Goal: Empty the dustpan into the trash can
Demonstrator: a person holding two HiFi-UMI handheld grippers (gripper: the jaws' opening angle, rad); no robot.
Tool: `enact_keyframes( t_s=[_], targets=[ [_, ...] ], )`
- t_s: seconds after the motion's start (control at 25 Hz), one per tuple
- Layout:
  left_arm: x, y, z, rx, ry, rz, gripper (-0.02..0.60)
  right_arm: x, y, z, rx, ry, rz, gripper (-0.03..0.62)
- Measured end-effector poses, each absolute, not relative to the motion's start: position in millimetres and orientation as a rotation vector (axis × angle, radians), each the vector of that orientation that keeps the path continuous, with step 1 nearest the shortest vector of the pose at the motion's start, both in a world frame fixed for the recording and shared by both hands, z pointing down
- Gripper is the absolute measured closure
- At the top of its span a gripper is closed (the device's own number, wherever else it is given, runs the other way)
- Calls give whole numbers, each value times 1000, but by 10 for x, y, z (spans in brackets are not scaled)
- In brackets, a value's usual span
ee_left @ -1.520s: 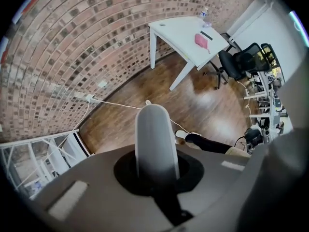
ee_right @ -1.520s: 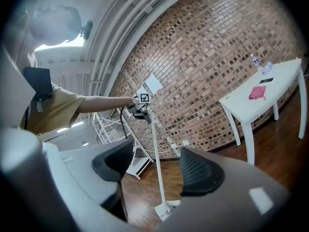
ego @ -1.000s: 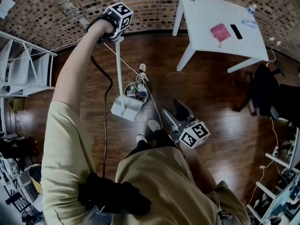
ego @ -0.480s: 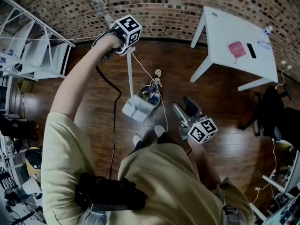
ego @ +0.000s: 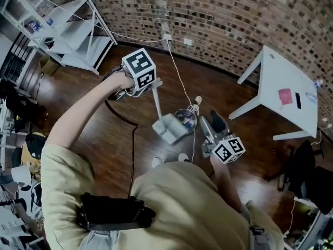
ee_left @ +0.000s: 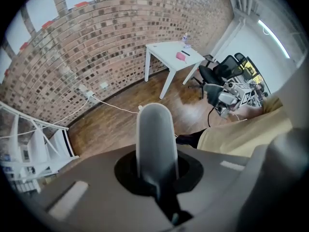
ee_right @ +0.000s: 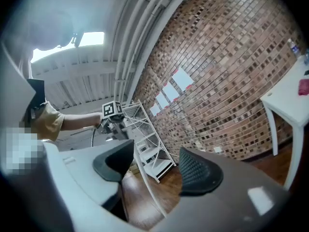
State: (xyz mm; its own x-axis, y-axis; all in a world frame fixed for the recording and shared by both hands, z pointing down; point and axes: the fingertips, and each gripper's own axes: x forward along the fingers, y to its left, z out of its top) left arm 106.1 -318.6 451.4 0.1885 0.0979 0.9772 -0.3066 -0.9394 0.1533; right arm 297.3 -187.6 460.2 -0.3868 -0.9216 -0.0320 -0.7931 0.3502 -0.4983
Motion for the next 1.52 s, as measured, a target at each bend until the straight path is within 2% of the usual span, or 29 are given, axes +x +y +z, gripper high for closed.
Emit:
enact_keyframes(
  t_s=[0.4, 0.68, 1.12, 1.52],
  targets=[
    [-202, -2947, 4082, 2189, -467, 1528, 581, 1730, -2379, 4438, -1232, 2538, -615, 315],
    [-1098, -2989, 4251, 2118, -765, 1342, 581, 1229, -2538, 4445, -1155, 2594, -622, 315],
    [-1943, -3110, 5593, 1828, -1258, 994, 581, 998, -2538, 4669, -1155, 2616, -728, 315],
    [-2202, -3154, 6935, 1745, -1501, 1027, 581, 889, -2693, 4691, -1208, 2620, -724, 318]
  ],
)
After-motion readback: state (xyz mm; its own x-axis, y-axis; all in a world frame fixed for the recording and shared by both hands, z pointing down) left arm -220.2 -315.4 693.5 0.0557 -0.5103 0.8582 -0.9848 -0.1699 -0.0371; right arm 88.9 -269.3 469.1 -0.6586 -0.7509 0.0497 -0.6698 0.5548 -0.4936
